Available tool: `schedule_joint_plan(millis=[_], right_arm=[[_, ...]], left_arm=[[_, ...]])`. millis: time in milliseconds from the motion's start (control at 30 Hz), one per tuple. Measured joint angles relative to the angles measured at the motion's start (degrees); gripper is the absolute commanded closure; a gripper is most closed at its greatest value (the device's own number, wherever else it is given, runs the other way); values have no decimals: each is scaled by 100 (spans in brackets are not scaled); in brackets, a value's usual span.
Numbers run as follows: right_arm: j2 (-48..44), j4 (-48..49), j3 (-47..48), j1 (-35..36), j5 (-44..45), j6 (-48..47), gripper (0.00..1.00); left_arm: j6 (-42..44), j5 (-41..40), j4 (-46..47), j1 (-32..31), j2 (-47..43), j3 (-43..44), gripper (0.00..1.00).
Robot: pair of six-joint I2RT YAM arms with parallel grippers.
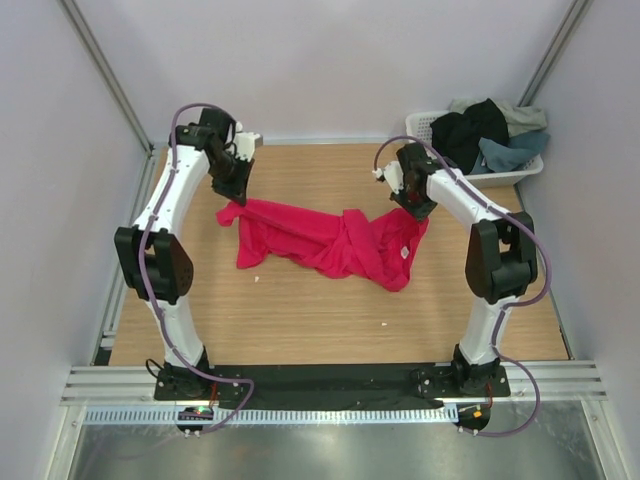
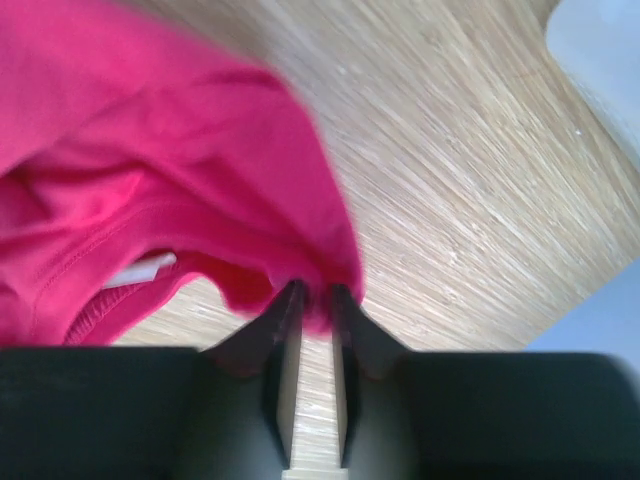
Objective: Fold and stack the t-shirts
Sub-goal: Flatten the tshirt out
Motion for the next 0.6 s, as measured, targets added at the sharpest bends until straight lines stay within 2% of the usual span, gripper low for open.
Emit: schedule_joint_plan(millis=[100,400,567,600], right_arm=[[-81,20,-125,22,-26,114,66],[-1005,-264,-297,363,-1259,223,63],[-557,-706,-164,535,-2258,227,59],[-378,-789,-76,557,-2389,227,58]], left_arm=[[-4,24,-4,4,70,17,99],[-9,94,-4,-4,107,-142,98],[-11,118,-4,-4,105,-221,95],[-11,122,-4,-4,105,-247,88]])
